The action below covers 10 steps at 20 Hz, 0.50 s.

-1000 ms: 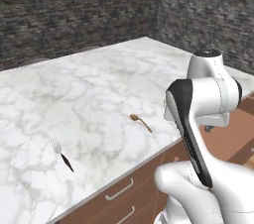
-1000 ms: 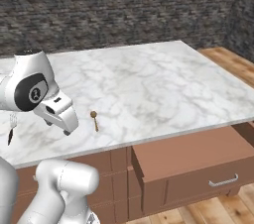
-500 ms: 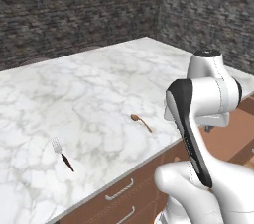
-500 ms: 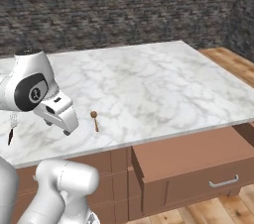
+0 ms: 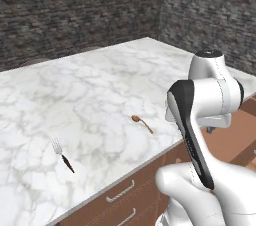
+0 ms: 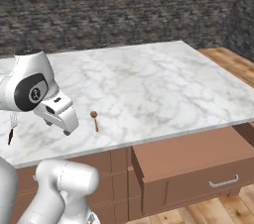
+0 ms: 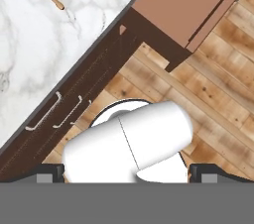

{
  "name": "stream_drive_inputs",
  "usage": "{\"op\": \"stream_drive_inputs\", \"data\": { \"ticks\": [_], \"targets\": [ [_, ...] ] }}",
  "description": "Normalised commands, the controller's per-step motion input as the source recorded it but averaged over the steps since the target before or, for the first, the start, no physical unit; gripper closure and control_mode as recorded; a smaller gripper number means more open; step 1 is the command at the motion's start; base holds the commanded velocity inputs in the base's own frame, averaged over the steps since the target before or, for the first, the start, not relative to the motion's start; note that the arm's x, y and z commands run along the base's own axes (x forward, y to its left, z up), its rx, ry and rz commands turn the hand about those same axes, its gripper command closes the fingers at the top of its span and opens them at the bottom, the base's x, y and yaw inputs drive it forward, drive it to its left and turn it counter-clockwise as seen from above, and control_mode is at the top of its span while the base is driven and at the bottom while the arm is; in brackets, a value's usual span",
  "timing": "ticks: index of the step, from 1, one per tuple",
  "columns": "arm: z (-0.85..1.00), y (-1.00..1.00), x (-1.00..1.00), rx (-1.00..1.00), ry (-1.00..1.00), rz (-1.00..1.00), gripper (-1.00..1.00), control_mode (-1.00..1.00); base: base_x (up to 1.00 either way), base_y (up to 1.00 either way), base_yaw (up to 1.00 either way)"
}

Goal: Organize the utensils by type. Pick up the wooden spoons from the counter and place them in the open cabinet. Then pick up the metallic utensils from the counter and place them in the open drawer.

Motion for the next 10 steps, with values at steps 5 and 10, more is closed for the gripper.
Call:
{"op": "stream_drive_inputs", "data": {
  "ticks": [5, 10],
  "targets": [
    [-0.09, -0.02, 0.57, 0.0, 0.03, 0.0, -1.0, -1.0, 0.0, 0.0, 0.0],
    [-0.11, -0.04, 0.78, 0.01, 0.02, 0.06, -1.0, -1.0, 0.0, 0.0, 0.0]
  ]
}}
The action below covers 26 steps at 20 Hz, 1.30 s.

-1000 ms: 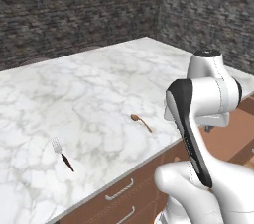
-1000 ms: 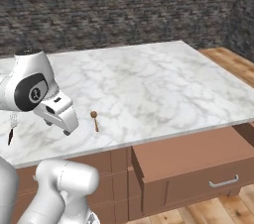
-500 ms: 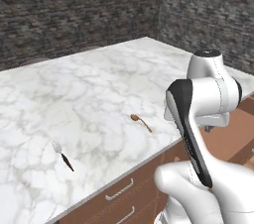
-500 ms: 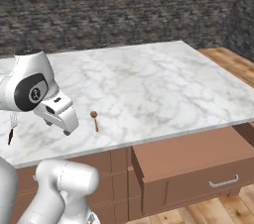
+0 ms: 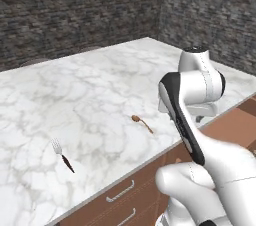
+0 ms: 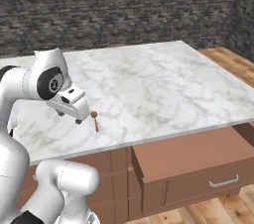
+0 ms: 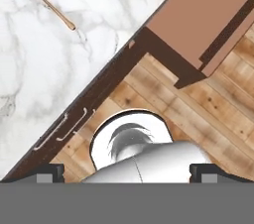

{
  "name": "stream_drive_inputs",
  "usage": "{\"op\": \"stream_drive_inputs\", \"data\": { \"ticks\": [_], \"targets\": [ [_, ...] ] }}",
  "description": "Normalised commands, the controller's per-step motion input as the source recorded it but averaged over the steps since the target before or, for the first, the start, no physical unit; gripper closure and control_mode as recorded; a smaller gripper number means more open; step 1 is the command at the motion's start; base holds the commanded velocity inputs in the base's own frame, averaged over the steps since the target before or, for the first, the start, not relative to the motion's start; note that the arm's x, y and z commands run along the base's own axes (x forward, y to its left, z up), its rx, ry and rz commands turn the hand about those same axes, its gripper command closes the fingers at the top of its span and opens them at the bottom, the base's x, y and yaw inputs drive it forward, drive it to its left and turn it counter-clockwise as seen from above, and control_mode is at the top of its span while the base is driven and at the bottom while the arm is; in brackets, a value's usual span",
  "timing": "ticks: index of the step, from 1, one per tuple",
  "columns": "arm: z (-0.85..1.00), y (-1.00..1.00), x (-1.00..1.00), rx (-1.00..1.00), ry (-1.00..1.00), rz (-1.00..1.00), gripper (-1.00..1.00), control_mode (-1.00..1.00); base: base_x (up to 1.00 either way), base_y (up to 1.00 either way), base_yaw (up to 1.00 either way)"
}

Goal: Organize the utensils by type. Pick up the wooden spoons from the counter and place them in the open cabinet. Then pick up the metallic utensils from the counter and place them in the open drawer.

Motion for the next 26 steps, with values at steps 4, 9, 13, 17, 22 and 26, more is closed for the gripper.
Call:
{"op": "stream_drive_inputs", "data": {
  "ticks": [4, 9, 13, 17, 22, 26],
  "targets": [
    [-0.17, 0.0, 0.79, 0.0, 0.0, 0.15, -1.0, -1.0, 0.0, 0.0, 0.0],
    [-0.32, 0.03, 0.75, 0.0, 0.04, 0.17, -1.0, -1.0, 0.0, 0.0, 0.0],
    [-0.42, 0.16, 0.52, 0.0, 0.01, 0.3, -1.0, -1.0, 0.0, 0.0, 0.0],
    [-0.38, 0.1, 0.46, 0.0, 0.0, 0.36, -1.0, -1.0, 0.0, 0.0, 0.0],
    [-0.28, 0.04, 0.33, 0.0, 0.01, 0.42, -1.0, -1.0, 0.0, 0.0, 0.0],
    [-0.29, 0.16, 0.25, 0.0, 0.08, 0.25, -1.0, -1.0, 0.0, 0.0, 0.0]
  ]
}}
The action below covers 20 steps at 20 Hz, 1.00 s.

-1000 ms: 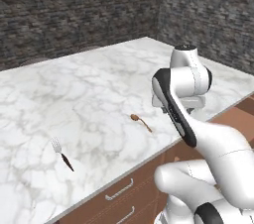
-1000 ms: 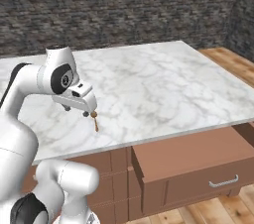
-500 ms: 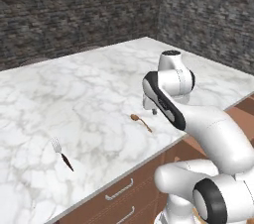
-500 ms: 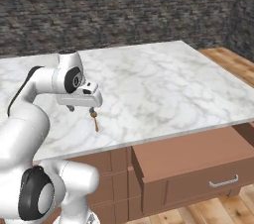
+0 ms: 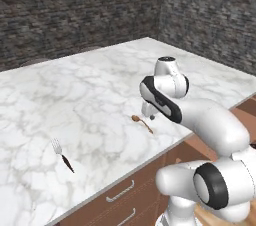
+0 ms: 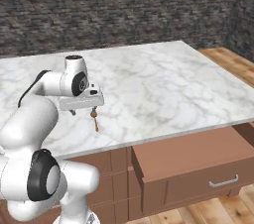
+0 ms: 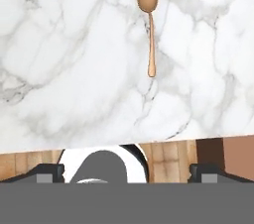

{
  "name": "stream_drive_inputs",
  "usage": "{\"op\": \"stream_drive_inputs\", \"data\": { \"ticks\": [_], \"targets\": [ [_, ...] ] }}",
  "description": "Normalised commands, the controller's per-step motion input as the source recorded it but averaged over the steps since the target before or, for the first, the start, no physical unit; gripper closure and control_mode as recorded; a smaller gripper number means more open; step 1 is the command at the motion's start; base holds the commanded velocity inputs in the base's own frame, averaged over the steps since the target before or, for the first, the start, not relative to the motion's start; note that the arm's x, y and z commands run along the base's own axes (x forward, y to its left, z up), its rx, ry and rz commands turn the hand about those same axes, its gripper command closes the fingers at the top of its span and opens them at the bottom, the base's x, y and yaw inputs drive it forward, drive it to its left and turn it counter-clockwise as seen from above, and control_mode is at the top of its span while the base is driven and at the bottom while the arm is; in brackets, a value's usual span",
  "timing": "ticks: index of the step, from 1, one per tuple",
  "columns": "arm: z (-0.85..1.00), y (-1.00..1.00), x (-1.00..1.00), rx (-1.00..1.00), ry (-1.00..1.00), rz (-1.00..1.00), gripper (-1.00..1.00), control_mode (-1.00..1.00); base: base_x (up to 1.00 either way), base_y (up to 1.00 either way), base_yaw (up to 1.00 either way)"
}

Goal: Organize the utensils by type. Pick up the wooden spoons from the counter and place them in the open cabinet. Then pick up the metallic utensils from the counter and place them in the open drawer.

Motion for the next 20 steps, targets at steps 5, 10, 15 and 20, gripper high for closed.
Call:
{"op": "stream_drive_inputs", "data": {
  "ticks": [5, 10, 15, 20],
  "targets": [
    [-0.28, 0.09, 0.34, 0.0, 0.05, 0.03, -1.0, -1.0, 0.0, 0.0, 0.0],
    [-0.25, 0.04, 0.38, 0.0, 0.01, 0.0, -1.0, -1.0, 0.0, 0.0, 0.0],
    [-0.26, 0.0, 0.27, 0.0, 0.0, 0.0, -1.0, -1.0, 0.0, 0.0, 0.0],
    [-0.36, 0.0, 0.12, 0.0, 0.0, 0.0, -1.0, -1.0, 0.0, 0.0, 0.0]
  ]
}}
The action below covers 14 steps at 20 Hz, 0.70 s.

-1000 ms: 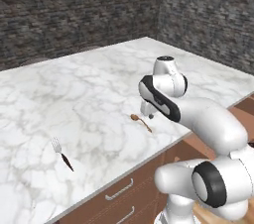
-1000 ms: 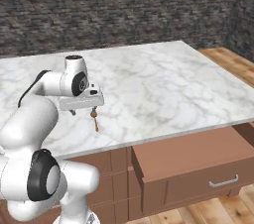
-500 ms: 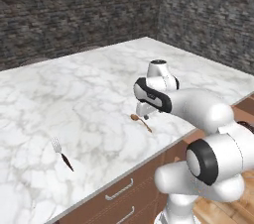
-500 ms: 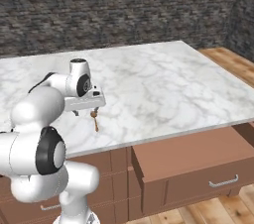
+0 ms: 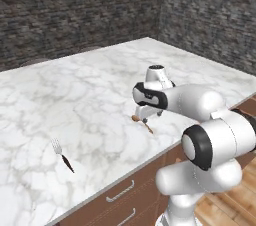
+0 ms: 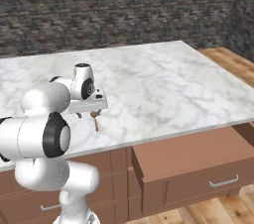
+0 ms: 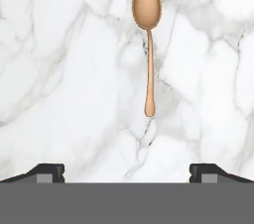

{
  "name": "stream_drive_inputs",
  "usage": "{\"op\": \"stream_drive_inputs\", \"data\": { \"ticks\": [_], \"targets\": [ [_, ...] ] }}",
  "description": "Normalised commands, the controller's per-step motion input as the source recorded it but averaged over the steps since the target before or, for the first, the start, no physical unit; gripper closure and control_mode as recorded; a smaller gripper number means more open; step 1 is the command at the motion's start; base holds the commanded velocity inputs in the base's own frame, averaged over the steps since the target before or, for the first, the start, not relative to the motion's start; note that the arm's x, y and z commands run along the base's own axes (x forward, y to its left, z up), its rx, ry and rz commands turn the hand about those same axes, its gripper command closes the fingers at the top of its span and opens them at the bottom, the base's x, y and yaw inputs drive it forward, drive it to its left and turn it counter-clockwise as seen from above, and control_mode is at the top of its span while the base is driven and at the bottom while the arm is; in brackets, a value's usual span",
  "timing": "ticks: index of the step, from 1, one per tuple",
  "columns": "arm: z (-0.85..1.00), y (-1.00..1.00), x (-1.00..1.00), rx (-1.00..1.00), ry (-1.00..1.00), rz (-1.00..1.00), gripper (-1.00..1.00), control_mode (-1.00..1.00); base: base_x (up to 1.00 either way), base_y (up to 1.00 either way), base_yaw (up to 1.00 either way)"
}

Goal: Organize the utensils by type. Pick up the wooden spoons from the counter and place them in the open cabinet. Then pick up the metallic utensils from the counter and place them in the open drawer.

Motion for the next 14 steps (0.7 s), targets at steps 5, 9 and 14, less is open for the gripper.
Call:
{"op": "stream_drive_inputs", "data": {
  "ticks": [5, 9, 14],
  "targets": [
    [-0.32, 0.0, 0.19, 0.0, 0.0, 0.0, -1.0, -1.0, 0.0, 0.0, 0.0],
    [-0.31, 0.0, 0.07, 0.0, 0.0, 0.0, -1.0, -1.0, 0.0, 0.0, 0.0],
    [-0.24, 0.0, 0.09, 0.0, -0.01, 0.0, -1.0, -1.0, 0.0, 0.0, 0.0]
  ]
}}
